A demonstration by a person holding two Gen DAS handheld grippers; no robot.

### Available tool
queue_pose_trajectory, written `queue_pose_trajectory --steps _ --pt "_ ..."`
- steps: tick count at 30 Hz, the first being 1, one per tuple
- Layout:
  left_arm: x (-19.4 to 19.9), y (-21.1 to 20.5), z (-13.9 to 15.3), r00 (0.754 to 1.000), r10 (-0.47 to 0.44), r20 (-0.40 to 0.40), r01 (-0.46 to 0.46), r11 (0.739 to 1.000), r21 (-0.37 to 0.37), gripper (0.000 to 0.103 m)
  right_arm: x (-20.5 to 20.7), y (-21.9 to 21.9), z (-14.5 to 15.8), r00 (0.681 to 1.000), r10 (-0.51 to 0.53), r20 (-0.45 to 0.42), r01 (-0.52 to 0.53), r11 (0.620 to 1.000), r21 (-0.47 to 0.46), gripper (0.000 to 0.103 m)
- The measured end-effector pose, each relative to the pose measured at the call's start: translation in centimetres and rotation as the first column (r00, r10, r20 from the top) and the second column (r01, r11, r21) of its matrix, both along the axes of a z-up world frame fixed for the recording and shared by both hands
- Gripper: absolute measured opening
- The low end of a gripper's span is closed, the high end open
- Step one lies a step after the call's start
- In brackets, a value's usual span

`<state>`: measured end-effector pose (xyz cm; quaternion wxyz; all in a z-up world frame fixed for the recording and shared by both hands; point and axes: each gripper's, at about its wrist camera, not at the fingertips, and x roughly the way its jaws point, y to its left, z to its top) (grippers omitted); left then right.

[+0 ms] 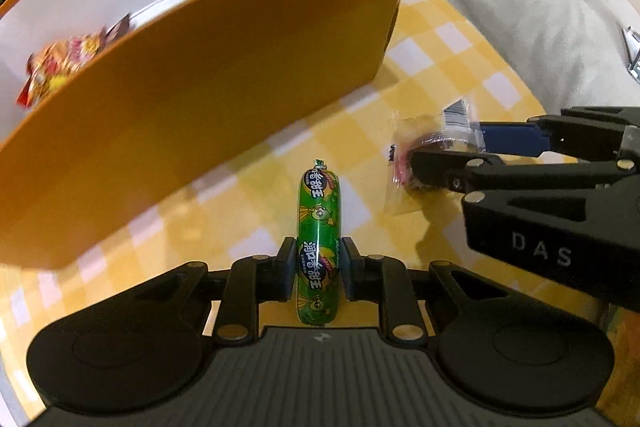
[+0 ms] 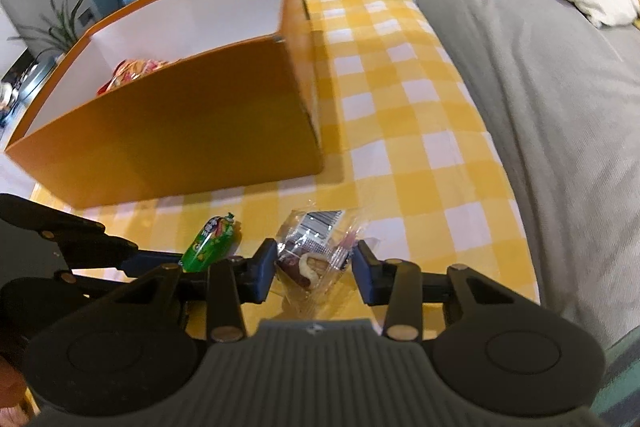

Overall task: Organize snacks
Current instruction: 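Carry both held snacks up and lower them into the orange box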

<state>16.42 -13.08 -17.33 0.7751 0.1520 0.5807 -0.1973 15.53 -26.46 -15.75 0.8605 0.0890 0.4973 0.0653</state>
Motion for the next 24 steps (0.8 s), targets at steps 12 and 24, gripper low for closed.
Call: queue_pose_trajectory --steps 12,24 --pt "-3.1 7.1 1.9 0.969 0.243 -0.039 -0.246 0.953 -0.176 0.024 -1.9 2.6 0.8 0.996 0.077 -0.052 -0.078 0.997 -0.008 0.038" --pt "-4.4 11.0 8.5 0.946 0.322 0.024 -0.286 0.869 -0.403 0.024 -3.3 5.3 5.2 0.992 0.128 0.016 -0.128 0.991 -0.025 0.038"
